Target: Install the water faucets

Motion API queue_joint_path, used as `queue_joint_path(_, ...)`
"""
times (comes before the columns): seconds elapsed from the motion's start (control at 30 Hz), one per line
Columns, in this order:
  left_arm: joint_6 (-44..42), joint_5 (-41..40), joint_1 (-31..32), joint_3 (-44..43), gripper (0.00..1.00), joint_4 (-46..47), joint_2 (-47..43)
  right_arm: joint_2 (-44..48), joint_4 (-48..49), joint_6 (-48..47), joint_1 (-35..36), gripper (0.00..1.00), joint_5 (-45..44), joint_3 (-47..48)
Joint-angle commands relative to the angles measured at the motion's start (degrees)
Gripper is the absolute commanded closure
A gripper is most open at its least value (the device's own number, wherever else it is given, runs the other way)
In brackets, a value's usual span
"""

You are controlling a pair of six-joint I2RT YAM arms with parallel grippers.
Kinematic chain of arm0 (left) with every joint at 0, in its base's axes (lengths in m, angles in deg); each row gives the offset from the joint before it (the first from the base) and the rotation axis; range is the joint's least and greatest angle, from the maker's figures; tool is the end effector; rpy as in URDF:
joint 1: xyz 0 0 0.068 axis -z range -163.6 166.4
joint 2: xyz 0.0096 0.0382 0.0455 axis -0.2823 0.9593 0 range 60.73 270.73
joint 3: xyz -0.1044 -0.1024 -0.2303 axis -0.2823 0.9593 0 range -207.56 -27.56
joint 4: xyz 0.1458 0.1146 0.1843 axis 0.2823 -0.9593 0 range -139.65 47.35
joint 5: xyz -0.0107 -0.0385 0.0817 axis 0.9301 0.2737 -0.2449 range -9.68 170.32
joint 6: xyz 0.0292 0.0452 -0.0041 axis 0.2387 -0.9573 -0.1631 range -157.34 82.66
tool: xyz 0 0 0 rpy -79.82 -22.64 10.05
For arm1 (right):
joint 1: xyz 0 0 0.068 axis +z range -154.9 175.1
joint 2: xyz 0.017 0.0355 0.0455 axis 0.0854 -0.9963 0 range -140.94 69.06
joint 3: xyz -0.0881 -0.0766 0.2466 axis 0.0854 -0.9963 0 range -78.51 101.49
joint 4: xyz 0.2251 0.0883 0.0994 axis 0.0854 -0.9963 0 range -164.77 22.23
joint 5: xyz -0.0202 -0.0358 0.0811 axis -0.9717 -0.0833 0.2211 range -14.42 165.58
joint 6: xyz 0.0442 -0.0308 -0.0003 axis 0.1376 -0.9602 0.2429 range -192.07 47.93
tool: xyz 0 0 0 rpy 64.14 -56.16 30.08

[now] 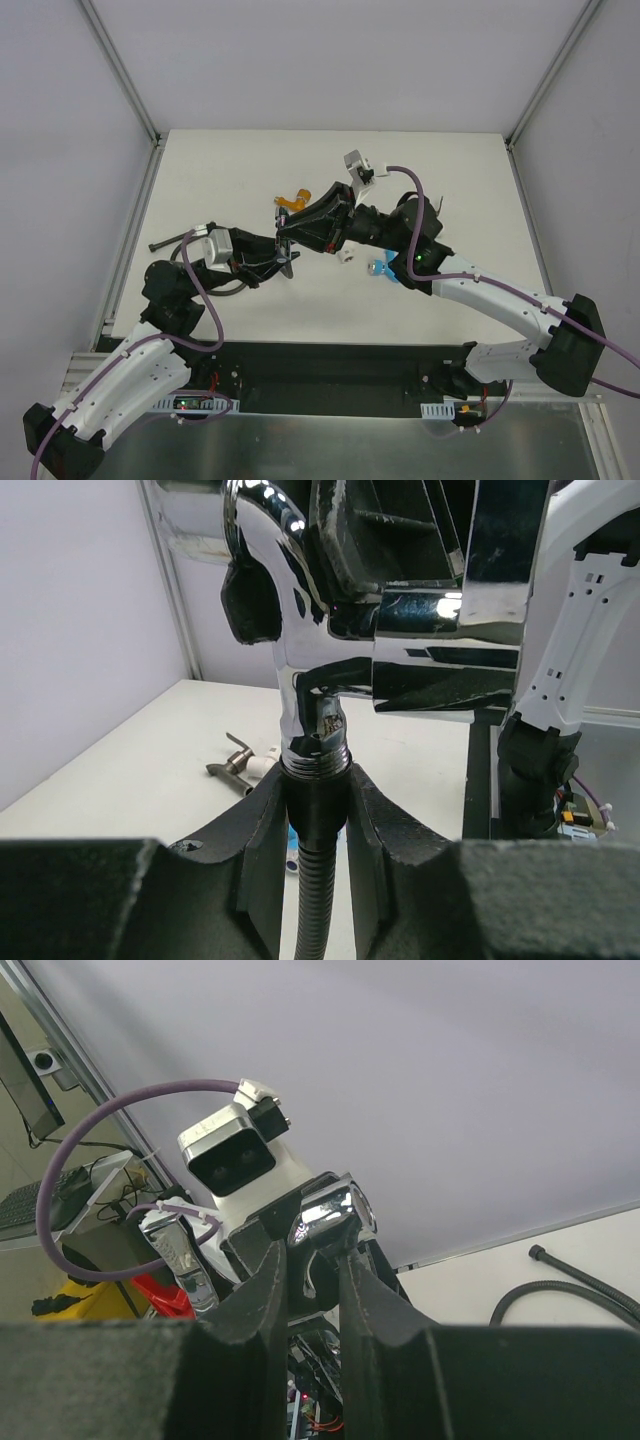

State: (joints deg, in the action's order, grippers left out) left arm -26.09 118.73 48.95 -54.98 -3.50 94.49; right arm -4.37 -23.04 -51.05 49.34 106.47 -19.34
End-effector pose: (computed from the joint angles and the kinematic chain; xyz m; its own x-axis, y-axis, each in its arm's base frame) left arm 0.1030 -0.0920 0.3480 0.2799 -0.3600 -0.8900 0.9343 0.3153 0.1663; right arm 0.1529 0.2435 0.4174 -0.0659 0.4353 -0.8979 -0.9977 -0.0147 0.0660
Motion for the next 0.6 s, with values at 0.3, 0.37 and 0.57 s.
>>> queue_joint_path(0.3,1.59,-1.50,0.14,-0.18,1.00,6.02,-1.77,2.59,-2.37,-2.82,-0.89,0.98,-2.06,-0.64)
queue_joint_path(0.37,1.50,-1.67,0.14,-0.18,1.00,6.02,-1.85,2.50,-2.54,-3.08,-0.54,0.98,-2.86,-0.82)
queue_joint_path(0.57,1.24,-2.20,0.14,-0.09,1.00,5.84,-1.94,2.24,-3.51,-4.66,0.69,0.98,-5.23,-1.26)
